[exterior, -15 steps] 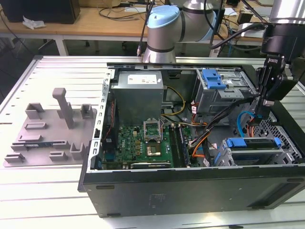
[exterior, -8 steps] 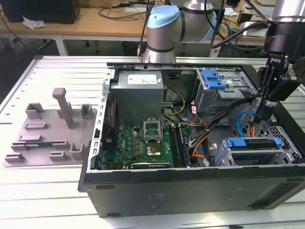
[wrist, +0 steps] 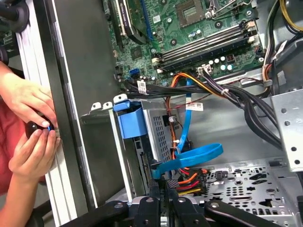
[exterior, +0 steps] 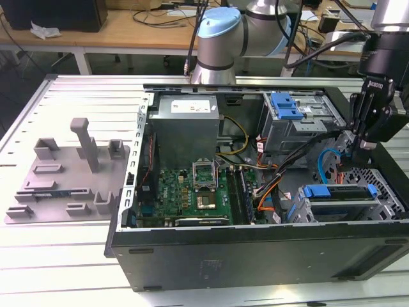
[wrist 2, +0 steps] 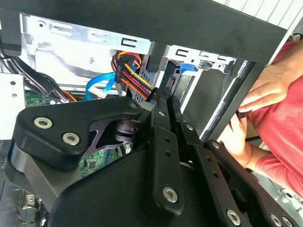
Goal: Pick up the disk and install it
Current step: 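Insert the first disk wire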
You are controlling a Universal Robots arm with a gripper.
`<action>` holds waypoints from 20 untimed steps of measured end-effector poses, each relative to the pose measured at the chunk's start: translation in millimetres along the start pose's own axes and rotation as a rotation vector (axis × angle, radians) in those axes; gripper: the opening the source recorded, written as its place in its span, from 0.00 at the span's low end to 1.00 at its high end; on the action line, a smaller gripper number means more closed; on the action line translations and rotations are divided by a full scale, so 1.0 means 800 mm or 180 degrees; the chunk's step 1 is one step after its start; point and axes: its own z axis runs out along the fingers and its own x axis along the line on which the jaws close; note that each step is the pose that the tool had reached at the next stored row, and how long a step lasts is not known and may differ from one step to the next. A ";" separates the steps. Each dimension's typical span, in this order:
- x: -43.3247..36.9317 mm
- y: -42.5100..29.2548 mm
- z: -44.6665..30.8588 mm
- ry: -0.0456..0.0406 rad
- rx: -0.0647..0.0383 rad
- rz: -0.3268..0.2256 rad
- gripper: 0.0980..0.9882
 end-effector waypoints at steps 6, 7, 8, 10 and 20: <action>0.012 0.0004 0.0039 -0.0080 -0.0005 -0.0027 0.08; 0.013 0.0005 0.0044 -0.0093 -0.0006 -0.0031 0.08; 0.015 0.0007 0.0050 -0.0108 -0.0008 -0.0035 0.08; 0.020 0.0010 0.0072 -0.0170 -0.0015 -0.0053 0.08; 0.036 0.0018 0.0139 -0.0397 -0.0025 -0.0147 0.08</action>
